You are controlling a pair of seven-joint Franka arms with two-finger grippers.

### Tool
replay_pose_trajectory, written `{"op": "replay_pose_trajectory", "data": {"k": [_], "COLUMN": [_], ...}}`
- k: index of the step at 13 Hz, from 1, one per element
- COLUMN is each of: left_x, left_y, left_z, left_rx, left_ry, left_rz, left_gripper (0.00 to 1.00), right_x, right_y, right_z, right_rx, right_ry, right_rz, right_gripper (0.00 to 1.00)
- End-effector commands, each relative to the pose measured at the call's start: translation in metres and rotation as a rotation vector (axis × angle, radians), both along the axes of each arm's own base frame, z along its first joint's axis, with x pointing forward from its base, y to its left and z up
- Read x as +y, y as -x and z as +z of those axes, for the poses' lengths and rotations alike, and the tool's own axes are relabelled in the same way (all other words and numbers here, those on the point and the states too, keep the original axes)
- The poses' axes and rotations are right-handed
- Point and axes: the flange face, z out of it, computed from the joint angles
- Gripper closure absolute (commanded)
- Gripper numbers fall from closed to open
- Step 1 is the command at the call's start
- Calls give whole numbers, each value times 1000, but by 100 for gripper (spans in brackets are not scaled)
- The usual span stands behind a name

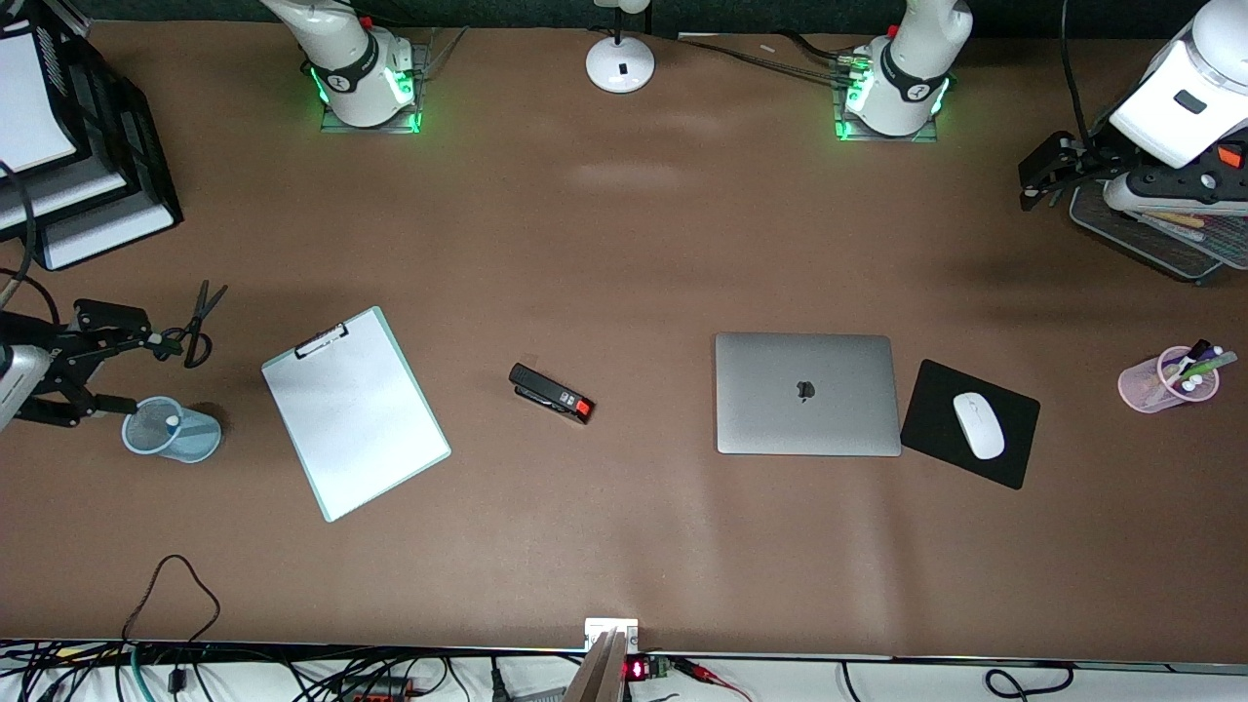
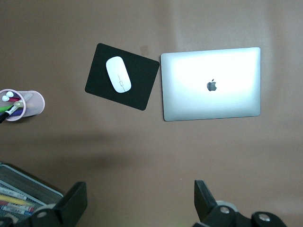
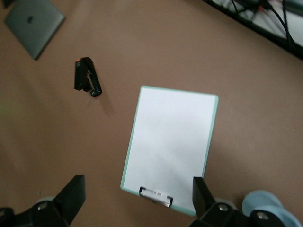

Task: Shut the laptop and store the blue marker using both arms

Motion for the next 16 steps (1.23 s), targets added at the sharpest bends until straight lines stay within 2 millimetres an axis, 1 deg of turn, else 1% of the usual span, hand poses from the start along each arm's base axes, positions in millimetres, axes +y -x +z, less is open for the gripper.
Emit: {"op": "replay_pose_trajectory", "data": {"k": [1,3,5,6,8,9,10,11,12,16], "left_x": [-1,-1,-1,-1,-2,-2,-2,-2,-2,-2], "left_y": [4,3,3,3,5,5,5,5,5,5], "left_z": [10,11,11,12,11,11,11,11,10,9], "left_rx": [-6,-8,-8,-9,2,3,3,3,6,9], "left_ry": [25,26,26,26,25,25,25,25,25,24], "left_rz": [-23,-23,-23,-23,-24,-24,-24,-24,-24,-24], "left_gripper": [0,0,0,0,0,0,0,0,0,0], "right_x": [42,67,79,77,73,65,54,36,31,29], "right_y": [25,38,54,61,72,78,88,99,109,125], "right_z": [30,34,40,42,55,62,70,73,76,80], "right_rx": [79,147,206,238,244,239,242,250,240,226], "right_ry": [151,244,353,405,463,479,479,474,468,455], "right_rz": [-175,-343,-391,-419,-457,-469,-488,-509,-520,-577], "right_gripper": [0,0,0,0,0,0,0,0,0,0]}}
